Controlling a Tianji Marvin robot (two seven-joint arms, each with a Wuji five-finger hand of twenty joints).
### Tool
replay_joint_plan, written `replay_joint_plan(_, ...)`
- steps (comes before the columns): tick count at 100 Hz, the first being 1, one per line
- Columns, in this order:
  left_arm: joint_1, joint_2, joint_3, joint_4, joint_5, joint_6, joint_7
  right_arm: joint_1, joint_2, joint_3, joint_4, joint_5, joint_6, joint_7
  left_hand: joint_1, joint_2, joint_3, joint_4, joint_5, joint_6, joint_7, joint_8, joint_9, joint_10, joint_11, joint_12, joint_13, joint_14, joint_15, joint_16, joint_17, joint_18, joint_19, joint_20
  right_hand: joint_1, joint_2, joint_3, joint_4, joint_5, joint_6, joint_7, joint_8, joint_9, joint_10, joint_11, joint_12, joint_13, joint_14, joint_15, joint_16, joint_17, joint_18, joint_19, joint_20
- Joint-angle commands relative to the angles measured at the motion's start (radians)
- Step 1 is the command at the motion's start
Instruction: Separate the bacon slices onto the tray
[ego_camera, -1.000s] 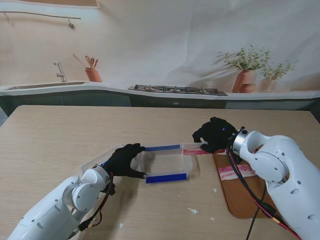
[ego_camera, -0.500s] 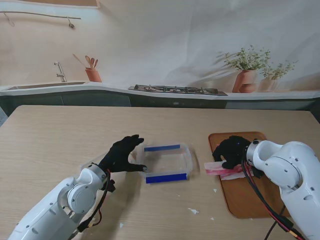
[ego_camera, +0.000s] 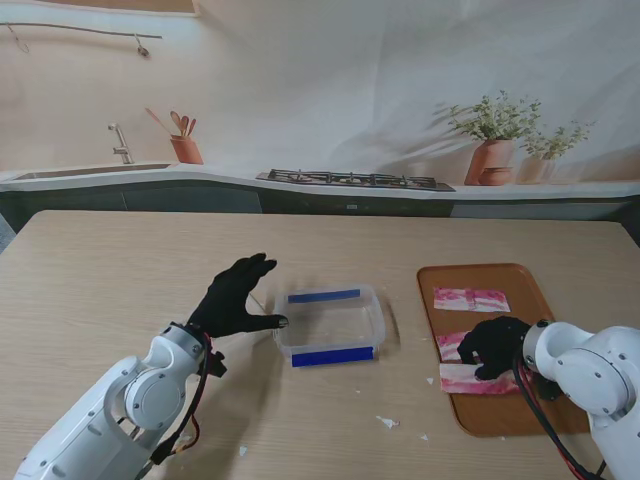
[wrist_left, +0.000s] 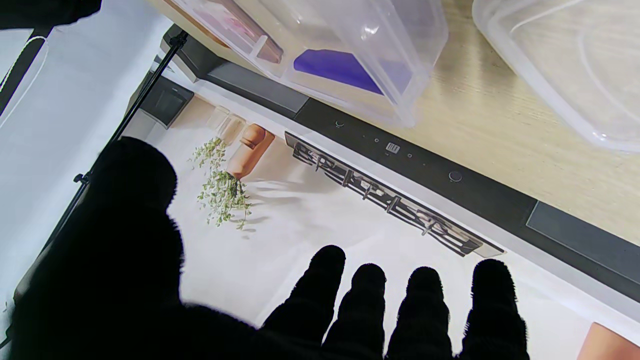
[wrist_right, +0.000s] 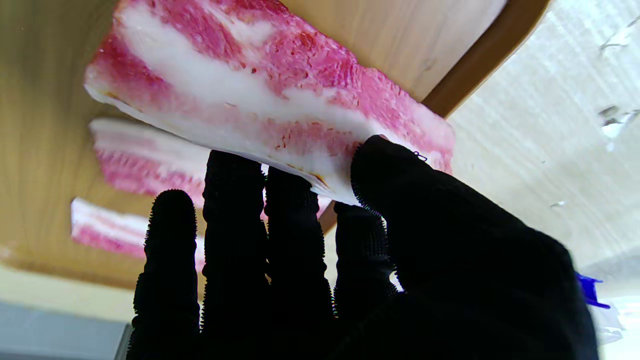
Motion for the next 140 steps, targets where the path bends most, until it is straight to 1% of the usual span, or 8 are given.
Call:
replay_joint_plan(1, 0.009, -0.004, -0.007, -0.016, 0.001, -0.002, -0.008, 0.0, 0.001, -0.016, 0.025, -0.014, 0.005, 0.022, 0.011, 0.025, -0.022, 0.012, -0.009, 0.012, -0.008, -0.012, -0.01, -0.031, -0.002, -0.01, -0.029, -0.025, -0.012, -0.011, -0.008, 0.012, 0.021, 0.021, 0.072, 0.059, 0.021, -0.002, 0.038, -0.098, 0.09, 0.059, -0.006, -0.023, 0.015, 0.013, -0.019, -0.022, -0.001, 0.004, -0.02, 0.001, -0.015, 0.006)
replay_joint_plan(25, 0.018, -0.004, -0.022, -0.022, 0.015, -0.001, 0.005, 0.025, 0.003, -0.046, 0.075, -0.035, 0.015, 0.027, 0.02, 0.024, -0.029, 0.015, -0.005, 0.014, -0.009, -0.012, -0.006, -0.03, 0.004, -0.012, -0.028, -0.024, -0.011, -0.012, -0.009, 0.014, 0.016, 0.012, 0.073, 0.065, 0.011, 0.002, 0.033, -0.112, 0.088, 0.062, -0.015, -0.034, 0.011, 0.013, -0.028, -0.022, -0.012, -0.001, -0.025, -0.001, -0.022, 0.01)
replay_joint_plan(56, 0.022, -0.004, -0.031, -0.03, 0.016, 0.01, 0.004, 0.03, -0.008, -0.058, 0.097, -0.234, -0.045, -0.082, 0.025, 0.026, -0.033, 0.017, -0.003, 0.015, -0.01, -0.012, -0.005, -0.03, 0.009, -0.016, -0.028, -0.025, -0.011, -0.013, -0.01, 0.016, 0.011, 0.006, 0.066, 0.031, 0.023, -0.006, -0.005, -0.111, 0.052, -0.001, -0.085, -0.057, -0.032, 0.0, -0.078, -0.032, -0.068, -0.031, -0.034, -0.011, -0.035, 0.02)
replay_joint_plan(62, 0.023, -0.004, -0.032, -0.03, 0.016, 0.012, 0.003, 0.025, -0.009, -0.053, 0.089, -0.268, -0.056, -0.091, 0.026, 0.023, -0.034, 0.017, -0.002, 0.014, -0.01, -0.012, -0.004, -0.03, 0.01, -0.017, -0.028, -0.025, -0.01, -0.013, -0.01, 0.016, 0.011, 0.005, 0.024, 0.014, 0.023, -0.012, -0.108, -0.07, -0.022, -0.08, -0.216, -0.053, -0.064, -0.005, -0.163, -0.034, -0.113, -0.051, -0.062, -0.019, -0.058, 0.014)
replay_joint_plan(77, 0.023, -0.003, -0.032, -0.032, 0.015, 0.018, -0.002, -0.004, -0.016, -0.025, 0.067, -0.303, -0.061, -0.151, 0.027, 0.022, -0.034, 0.017, -0.004, 0.016, -0.012, -0.013, -0.005, -0.031, 0.01, -0.018, -0.028, -0.025, -0.01, -0.014, -0.01, 0.017, 0.01, 0.004, -0.111, 0.041, 0.082, 0.11, -0.16, 0.055, -0.415, 0.041, -0.444, -0.05, -0.092, -0.095, -0.336, -0.01, -0.243, -0.12, -0.143, -0.021, -0.142, -0.004)
replay_joint_plan(106, 0.022, -0.004, -0.034, -0.028, 0.009, 0.016, -0.001, -0.061, -0.021, 0.043, -0.006, -0.259, -0.056, -0.131, 0.023, 0.025, -0.037, 0.017, -0.004, 0.015, -0.013, -0.014, -0.005, -0.03, 0.01, -0.02, -0.028, -0.026, -0.011, -0.015, -0.011, 0.017, 0.005, 0.001, -0.17, 0.085, -0.018, 0.118, -0.313, 0.099, -0.529, -0.008, -0.628, -0.041, -0.21, -0.244, -0.491, 0.011, -0.436, -0.194, -0.183, -0.025, -0.267, 0.014)
replay_joint_plan(126, 0.035, -0.008, -0.046, -0.043, -0.004, 0.013, 0.009, -0.133, -0.043, 0.115, -0.068, -0.198, -0.064, -0.307, 0.023, 0.027, -0.041, 0.017, -0.006, 0.008, -0.013, -0.014, -0.005, -0.03, 0.01, -0.02, -0.029, -0.024, -0.012, -0.015, -0.011, 0.015, 0.001, 0.0, -0.228, 0.203, -0.161, 0.137, -0.385, 0.106, -0.559, -0.003, -0.7, -0.021, -0.257, -0.29, -0.54, 0.026, -0.512, -0.224, -0.181, -0.025, -0.323, 0.062)
replay_joint_plan(140, 0.043, -0.013, -0.051, -0.05, -0.042, 0.016, 0.011, -0.139, -0.073, 0.103, -0.039, -0.023, -0.051, -0.498, 0.027, 0.028, -0.042, 0.018, -0.006, 0.007, -0.012, -0.013, -0.006, -0.028, 0.009, -0.02, -0.029, -0.024, -0.012, -0.016, -0.013, 0.015, -0.002, 0.0, -0.211, 0.31, -0.332, 0.158, -0.416, 0.12, -0.593, 0.003, -0.741, 0.0, -0.336, -0.327, -0.576, 0.037, -0.604, -0.271, -0.197, -0.019, -0.419, 0.074)
